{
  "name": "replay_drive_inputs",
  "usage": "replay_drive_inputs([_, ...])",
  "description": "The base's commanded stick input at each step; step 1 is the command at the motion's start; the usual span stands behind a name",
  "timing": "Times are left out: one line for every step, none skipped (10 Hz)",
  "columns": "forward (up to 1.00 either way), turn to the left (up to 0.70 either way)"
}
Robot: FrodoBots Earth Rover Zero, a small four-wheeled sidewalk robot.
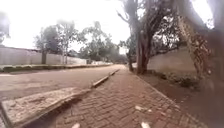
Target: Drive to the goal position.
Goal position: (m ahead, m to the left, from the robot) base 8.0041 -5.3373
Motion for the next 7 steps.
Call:
replay_drive_inputs([0.50, 0.13])
replay_drive_inputs([0.50, 0.18])
replay_drive_inputs([0.50, 0.22])
replay_drive_inputs([0.50, -0.18])
replay_drive_inputs([0.50, -0.39])
replay_drive_inputs([0.50, -0.42])
replay_drive_inputs([0.50, -0.42])
